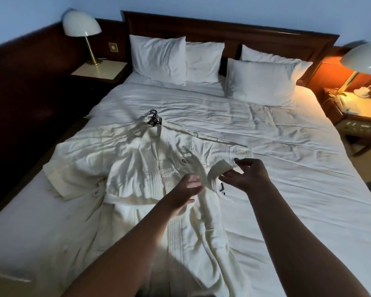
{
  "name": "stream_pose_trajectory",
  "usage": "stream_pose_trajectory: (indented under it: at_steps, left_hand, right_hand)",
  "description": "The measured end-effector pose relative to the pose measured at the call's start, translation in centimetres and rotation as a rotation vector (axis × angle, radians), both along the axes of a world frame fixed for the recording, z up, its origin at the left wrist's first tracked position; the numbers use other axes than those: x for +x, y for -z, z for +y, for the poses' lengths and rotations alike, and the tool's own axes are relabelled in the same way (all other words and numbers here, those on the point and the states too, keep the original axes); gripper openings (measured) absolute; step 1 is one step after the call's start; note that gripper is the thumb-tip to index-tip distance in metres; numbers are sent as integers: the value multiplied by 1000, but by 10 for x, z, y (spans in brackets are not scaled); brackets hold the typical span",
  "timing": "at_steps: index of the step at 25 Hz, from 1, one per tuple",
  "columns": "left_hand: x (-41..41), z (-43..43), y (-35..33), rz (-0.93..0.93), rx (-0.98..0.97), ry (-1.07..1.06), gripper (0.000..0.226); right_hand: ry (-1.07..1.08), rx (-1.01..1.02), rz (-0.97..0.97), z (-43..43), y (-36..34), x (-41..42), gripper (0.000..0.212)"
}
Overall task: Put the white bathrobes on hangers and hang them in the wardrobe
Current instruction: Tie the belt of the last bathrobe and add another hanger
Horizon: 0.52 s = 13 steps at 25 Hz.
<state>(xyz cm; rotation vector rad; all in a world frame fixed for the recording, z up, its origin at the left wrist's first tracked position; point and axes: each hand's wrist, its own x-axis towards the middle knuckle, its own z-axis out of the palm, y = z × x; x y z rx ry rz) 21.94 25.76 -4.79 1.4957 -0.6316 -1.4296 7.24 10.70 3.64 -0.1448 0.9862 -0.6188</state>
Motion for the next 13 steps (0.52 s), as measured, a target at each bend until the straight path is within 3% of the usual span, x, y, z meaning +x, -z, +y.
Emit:
stream_pose_trajectory:
  at_steps: [1,2,4,6,8,10,11,13]
  left_hand:
    - [3,2,-1,-51,16,30,70]
    - [3,1,-5,-53,18,35,74]
    - [4,1,-9,-8,-6,46,53]
    - [20,12,-13,-70,-6,-83,40]
    - [52,26,-1,-387,67,-244,38]
    - [80,51,19,-712,179,-344,48]
    - [88,65,34,-726,234,-374,52]
    - [91,100,78,-657,375,-383,54]
  right_hand:
    - [-32,-46,61,3,0,7,40]
    - [24,-17,-1,7,-1,17,42]
    - [170,29,-78,15,-10,27,45]
    - [148,87,-238,12,7,29,29]
    - [-66,-111,-73,10,26,23,27]
    - [-230,-239,191,18,68,1,50]
    - [-313,-278,370,27,98,-17,69]
    - [-504,-249,622,55,148,-55,80]
